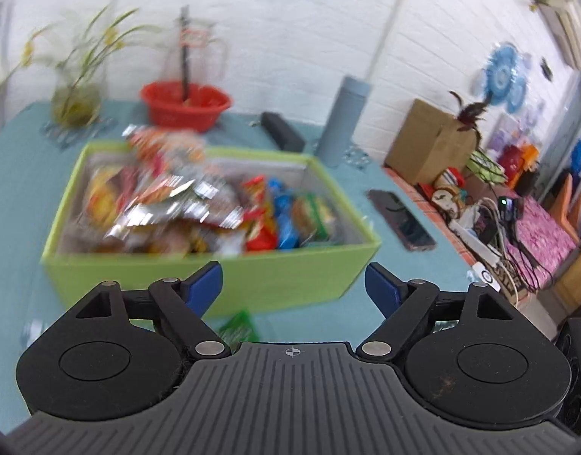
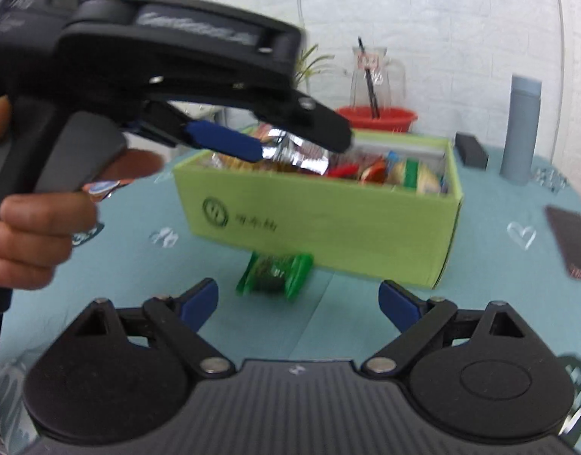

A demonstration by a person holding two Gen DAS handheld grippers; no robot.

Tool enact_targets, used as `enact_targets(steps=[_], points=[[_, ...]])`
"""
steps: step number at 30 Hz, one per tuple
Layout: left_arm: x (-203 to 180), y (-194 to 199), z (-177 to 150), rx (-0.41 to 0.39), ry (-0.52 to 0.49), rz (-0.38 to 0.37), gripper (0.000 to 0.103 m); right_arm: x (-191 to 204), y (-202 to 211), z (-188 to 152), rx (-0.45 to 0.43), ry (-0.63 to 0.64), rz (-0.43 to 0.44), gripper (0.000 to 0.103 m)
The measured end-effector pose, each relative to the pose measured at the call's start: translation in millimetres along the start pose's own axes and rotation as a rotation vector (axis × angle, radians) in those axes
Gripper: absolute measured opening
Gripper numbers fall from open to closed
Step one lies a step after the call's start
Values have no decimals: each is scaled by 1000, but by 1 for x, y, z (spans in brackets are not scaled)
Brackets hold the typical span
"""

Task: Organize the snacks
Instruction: 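Carry the cookie packet into the green box and release, then grasp the green candy packet with the left tool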

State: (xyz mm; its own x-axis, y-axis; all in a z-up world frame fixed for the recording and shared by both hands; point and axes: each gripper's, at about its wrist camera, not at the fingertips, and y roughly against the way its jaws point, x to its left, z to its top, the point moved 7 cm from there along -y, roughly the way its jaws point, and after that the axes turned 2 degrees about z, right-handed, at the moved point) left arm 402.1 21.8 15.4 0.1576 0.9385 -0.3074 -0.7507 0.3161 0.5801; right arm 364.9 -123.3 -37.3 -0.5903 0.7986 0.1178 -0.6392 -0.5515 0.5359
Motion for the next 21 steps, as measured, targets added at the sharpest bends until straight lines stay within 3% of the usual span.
enact_targets(steps=[5, 13, 16, 19, 21], points=[[49, -17, -22, 73, 172, 28, 69, 12, -23, -7, 53, 16, 48, 94], [62, -62, -37, 190, 191, -49, 63, 26, -71, -5, 120, 72, 68, 94], [60, -69, -31, 204, 153, -55, 54, 28, -81, -3, 145, 105, 66, 94], [54, -76, -31, 256, 134, -99, 30, 28, -91, -2, 161, 116, 67, 94], [48, -72, -36, 272, 115, -120, 29, 31, -87, -4, 164, 117, 86, 94]])
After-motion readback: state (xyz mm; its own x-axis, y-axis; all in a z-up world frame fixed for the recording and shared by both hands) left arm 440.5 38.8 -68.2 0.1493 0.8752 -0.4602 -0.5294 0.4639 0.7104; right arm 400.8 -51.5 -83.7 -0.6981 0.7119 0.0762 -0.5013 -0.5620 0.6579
